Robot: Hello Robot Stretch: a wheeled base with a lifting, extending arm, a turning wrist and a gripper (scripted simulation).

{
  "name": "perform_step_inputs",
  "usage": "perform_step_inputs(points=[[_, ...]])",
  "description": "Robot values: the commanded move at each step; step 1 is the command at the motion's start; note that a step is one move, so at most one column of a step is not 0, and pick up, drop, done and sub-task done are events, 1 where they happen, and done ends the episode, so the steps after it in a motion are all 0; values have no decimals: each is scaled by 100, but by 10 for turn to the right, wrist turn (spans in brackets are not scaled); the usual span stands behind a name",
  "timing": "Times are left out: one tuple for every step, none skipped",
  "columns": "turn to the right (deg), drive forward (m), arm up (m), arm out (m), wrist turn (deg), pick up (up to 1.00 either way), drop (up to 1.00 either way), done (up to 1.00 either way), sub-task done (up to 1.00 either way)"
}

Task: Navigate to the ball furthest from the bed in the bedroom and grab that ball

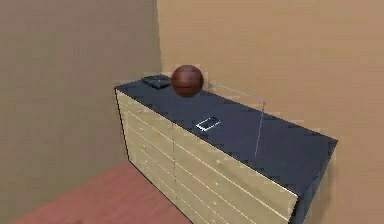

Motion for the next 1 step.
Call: perform_step_inputs(points=[[-120,0,0,0,0,0,0,0,0]])
